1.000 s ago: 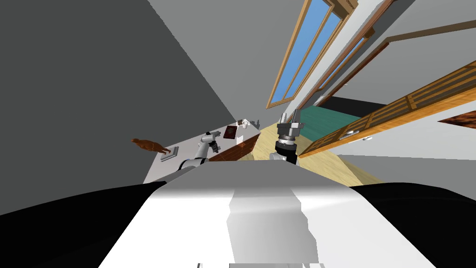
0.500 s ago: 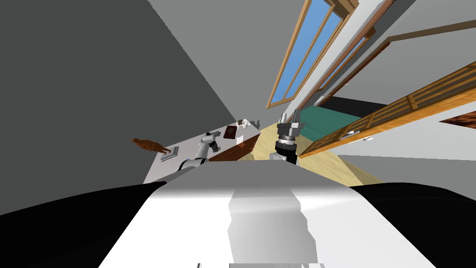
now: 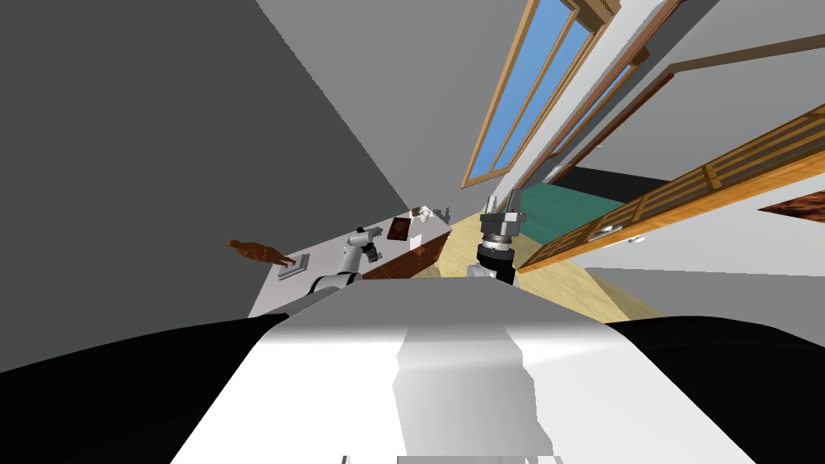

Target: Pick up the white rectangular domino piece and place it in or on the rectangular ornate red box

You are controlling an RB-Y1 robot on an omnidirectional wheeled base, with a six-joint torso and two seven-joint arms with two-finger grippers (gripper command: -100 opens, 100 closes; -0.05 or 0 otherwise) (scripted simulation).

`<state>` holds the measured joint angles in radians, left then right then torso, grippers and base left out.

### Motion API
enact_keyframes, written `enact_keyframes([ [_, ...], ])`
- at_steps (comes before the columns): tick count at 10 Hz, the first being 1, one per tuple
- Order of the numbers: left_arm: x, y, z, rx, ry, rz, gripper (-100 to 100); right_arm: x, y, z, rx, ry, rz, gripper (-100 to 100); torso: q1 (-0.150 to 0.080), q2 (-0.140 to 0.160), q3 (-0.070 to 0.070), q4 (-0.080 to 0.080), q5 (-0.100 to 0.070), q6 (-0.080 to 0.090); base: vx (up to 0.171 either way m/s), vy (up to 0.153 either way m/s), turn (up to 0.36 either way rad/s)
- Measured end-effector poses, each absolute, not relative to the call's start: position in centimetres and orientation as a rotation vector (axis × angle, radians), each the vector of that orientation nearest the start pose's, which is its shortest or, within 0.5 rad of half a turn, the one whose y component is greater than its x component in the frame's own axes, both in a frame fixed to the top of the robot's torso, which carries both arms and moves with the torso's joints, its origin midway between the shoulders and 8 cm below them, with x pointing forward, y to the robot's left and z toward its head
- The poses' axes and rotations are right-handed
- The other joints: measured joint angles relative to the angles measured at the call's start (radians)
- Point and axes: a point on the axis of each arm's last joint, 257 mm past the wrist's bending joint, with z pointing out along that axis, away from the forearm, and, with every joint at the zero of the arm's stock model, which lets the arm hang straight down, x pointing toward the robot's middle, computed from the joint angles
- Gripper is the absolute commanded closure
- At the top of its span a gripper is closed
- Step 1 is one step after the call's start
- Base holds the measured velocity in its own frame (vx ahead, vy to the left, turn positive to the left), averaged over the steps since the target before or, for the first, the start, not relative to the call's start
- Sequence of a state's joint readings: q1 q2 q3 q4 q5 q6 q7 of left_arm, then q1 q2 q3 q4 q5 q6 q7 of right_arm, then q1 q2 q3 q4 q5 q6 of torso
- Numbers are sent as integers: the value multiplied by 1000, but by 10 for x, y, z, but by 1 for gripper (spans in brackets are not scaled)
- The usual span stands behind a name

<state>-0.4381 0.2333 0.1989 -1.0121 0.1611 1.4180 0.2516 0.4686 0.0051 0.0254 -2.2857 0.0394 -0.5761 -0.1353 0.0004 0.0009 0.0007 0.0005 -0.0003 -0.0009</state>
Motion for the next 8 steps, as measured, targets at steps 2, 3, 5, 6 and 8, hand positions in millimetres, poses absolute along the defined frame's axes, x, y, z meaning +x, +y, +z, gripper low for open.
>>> enact_keyframes([
  [2,409,322,-456,-2588,1715,-66,0,333,-260,50,596,524,1467,0,0,0,0,0,0,0,0,0,0],
  [3,409,322,-456,-2588,1715,-66,100,333,-260,50,596,524,1467,0,0,0,0,0,0,0,-34,-49,-108],
  [5,423,323,-439,-2617,1671,-115,100,333,-260,50,596,524,1467,0,-6,2,2,1,-1,1,-49,-75,-131],
  [6,432,324,-429,-2636,1641,-146,100,333,-260,50,596,524,1467,0,-7,3,2,2,-1,2,-54,-94,-136],
  [8,447,328,-416,-2670,1591,-194,100,333,-260,50,596,524,1467,0,-8,4,3,2,-1,1,-38,-80,-102],
])
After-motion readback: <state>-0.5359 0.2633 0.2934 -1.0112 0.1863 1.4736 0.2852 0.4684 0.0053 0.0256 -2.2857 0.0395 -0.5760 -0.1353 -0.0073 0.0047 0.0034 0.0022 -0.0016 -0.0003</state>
